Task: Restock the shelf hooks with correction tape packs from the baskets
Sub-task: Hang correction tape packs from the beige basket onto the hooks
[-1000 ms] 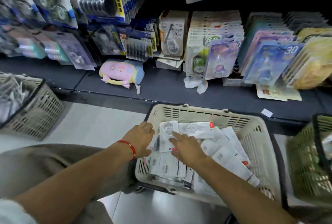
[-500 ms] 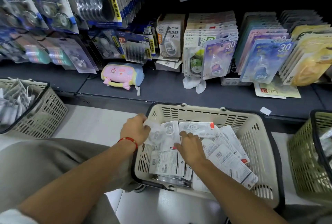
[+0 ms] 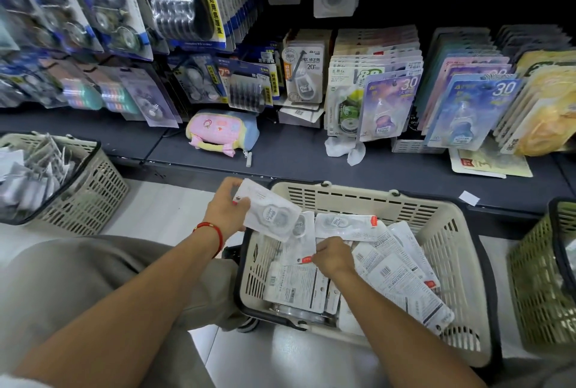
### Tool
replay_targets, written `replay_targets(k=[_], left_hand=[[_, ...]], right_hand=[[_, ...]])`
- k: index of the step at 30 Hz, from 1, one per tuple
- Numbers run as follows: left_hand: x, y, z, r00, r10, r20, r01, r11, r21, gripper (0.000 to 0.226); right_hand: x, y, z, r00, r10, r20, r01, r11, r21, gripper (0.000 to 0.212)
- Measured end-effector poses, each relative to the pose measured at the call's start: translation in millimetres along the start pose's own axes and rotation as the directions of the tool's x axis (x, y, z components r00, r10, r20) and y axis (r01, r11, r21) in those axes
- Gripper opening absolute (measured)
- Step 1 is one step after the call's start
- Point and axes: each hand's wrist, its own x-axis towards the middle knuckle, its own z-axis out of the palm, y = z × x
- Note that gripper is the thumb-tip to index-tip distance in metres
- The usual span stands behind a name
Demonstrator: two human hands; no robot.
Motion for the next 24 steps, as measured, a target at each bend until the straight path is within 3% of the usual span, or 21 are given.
replay_targets(k=[2,4,7,9,14,17,20,22,24], left_hand=[[2,3,1,1.0,-0.013,-0.019,0.011,0.996,-0.084,0.025],[6,6,1,0.998,-0.006,-0.064,-0.003,0.99,-0.139,0.02],[9,10,2,0.991,0.004,-0.136,-0.034,0.974,-0.225,0.01],[10,13,9,0.993,0.029,-0.113,-0.061,0.953,-0.297,0.004],[0,24,41,0.973,0.19,0.132,-0.167,0.972,-0.167,0.021],[-16,27,60,0.942,0.134,0.306,-0.057,0.967,-0.25,0.028],[-23,18,63,0.868,0.099,0.486,0.047,0.959,-0.279,0.033],[-22,8,62,0.84,0.073,0.538,0.056,0.974,-0.219,0.061],[-21,-1,64,0.863,0.015,0.505,0.076,0.984,-0.159,0.073]], right_hand=[[-1,3,-15,0.999,0.033,-0.016,-0.029,0.979,0.203,0.021],[0,2,-35,0.996,0.003,-0.091,0.021,0.965,0.26,0.025],[-2,-4,-76,0.954,-0.133,-0.27,0.207,0.941,0.267,0.02],[-4,-10,-108,0.909,-0.263,-0.324,0.359,0.888,0.288,0.014],[-19,-35,-140,0.814,-0.568,-0.123,0.58,0.785,0.217,0.006],[-21,-49,-119,0.754,-0.635,-0.168,0.648,0.76,0.037,0.007],[-16,-48,-100,0.724,-0.636,-0.268,0.645,0.761,-0.063,0.018],[-10,-40,-92,0.758,-0.587,-0.283,0.619,0.785,0.028,0.021],[-2,-33,-84,0.793,-0.529,-0.303,0.588,0.796,0.147,0.015]])
